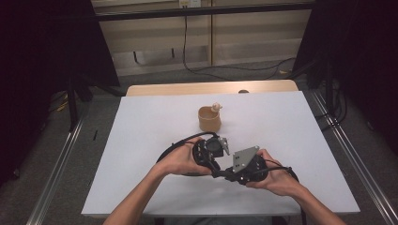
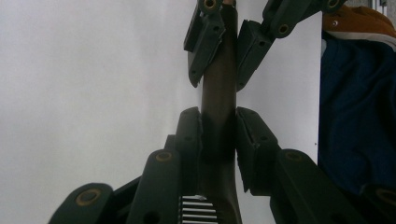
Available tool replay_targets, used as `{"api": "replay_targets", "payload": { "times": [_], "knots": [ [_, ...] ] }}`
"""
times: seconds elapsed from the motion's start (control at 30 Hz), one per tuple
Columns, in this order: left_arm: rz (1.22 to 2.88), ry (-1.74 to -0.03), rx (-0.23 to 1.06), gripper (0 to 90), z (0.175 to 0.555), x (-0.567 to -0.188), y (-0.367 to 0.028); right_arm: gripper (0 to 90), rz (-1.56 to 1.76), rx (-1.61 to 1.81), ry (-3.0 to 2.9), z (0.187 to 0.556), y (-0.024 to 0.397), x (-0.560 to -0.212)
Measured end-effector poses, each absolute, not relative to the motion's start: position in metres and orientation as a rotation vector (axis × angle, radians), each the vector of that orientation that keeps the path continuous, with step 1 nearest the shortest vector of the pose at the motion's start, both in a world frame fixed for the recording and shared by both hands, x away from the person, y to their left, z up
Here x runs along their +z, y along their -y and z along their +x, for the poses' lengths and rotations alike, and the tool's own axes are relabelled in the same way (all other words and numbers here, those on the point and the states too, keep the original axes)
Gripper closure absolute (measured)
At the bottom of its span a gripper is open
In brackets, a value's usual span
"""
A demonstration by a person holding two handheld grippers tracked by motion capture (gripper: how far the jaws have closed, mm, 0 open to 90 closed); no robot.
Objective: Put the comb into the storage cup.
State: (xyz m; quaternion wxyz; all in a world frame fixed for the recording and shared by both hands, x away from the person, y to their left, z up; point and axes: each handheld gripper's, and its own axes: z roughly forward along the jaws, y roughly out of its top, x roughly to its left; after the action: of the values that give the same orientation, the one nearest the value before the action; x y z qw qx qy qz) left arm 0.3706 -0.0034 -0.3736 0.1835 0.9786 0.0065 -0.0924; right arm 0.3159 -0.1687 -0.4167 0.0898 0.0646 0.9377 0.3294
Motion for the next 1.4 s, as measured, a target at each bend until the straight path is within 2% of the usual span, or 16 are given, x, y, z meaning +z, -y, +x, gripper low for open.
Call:
{"api": "replay_targets", "payload": {
  "times": [0.17, 0.27, 0.3, 0.33, 0.37, 0.4, 0.47, 0.53, 0.57, 0.93, 1.23, 1.4],
  "knots": [
    [2.731, -0.024, -0.263, 69.9, 0.373, -0.374, 0.002, 73.0, 0.207, 0.993, -2.790, 0.316, 0.171, -0.416],
    [2.707, -0.056, -0.230, 58.4, 0.374, -0.372, 0.001, 73.0, 0.210, 0.993, -2.796, 0.316, 0.171, -0.416],
    [2.699, -0.069, -0.213, 48.6, 0.374, -0.372, 0.000, 73.0, 0.220, 0.986, -2.797, 0.316, 0.170, -0.416],
    [2.692, -0.083, -0.201, 48.6, 0.374, -0.371, -0.001, 73.0, 0.220, 0.986, -2.797, 0.316, 0.170, -0.416],
    [2.681, -0.090, -0.191, 42.3, 0.374, -0.371, -0.002, 73.0, 0.231, 0.988, -2.793, 0.316, 0.171, -0.416],
    [2.670, -0.094, -0.181, 42.3, 0.374, -0.370, -0.003, 73.0, 0.231, 0.988, -2.793, 0.316, 0.171, -0.416],
    [2.631, -0.108, -0.147, 36.7, 0.374, -0.368, -0.007, 73.0, 0.245, 0.993, -2.787, 0.316, 0.173, -0.414],
    [2.609, -0.130, -0.096, 29.8, 0.375, -0.367, -0.011, 73.0, 0.265, 0.994, -2.782, 0.317, 0.175, -0.413],
    [2.610, -0.139, -0.076, 21.9, 0.374, -0.367, -0.012, 73.0, 0.277, 0.994, -2.791, 0.317, 0.177, -0.413],
    [2.501, -0.213, 0.018, 8.4, 0.373, -0.365, -0.024, 73.0, 0.355, 0.989, -2.786, 0.318, 0.180, -0.414],
    [2.349, -0.256, 0.033, 5.6, 0.376, -0.358, -0.044, 73.0, 0.456, 0.975, -2.766, 0.320, 0.186, -0.415],
    [2.279, -0.290, 0.109, 5.5, 0.375, -0.353, -0.055, 73.0, 0.545, 0.927, -2.735, 0.322, 0.191, -0.417]
  ]
}}
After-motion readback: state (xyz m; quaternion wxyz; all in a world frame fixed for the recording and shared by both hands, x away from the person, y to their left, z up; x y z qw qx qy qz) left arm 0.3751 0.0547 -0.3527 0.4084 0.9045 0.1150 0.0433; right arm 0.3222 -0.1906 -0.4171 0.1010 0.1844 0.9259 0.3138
